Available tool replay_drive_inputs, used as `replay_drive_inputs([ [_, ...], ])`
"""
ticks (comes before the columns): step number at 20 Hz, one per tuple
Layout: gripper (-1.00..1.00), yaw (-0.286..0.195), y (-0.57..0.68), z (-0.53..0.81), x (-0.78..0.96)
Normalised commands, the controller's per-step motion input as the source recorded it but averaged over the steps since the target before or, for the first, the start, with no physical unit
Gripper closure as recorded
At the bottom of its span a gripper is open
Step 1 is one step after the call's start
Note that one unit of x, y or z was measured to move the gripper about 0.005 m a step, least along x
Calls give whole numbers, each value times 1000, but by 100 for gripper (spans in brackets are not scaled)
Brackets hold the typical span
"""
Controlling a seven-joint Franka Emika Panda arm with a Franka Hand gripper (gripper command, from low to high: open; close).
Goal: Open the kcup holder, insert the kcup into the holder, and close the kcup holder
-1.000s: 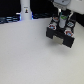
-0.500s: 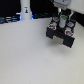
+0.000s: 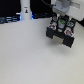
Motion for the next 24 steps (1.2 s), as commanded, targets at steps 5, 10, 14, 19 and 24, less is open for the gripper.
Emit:
replay_drive_inputs([
  [5,-100,62,110,146,78],
  [10,-100,86,64,300,100],
  [14,-100,89,-50,474,197],
  [19,-100,106,-320,499,331],
  [24,-100,66,-422,377,469],
])
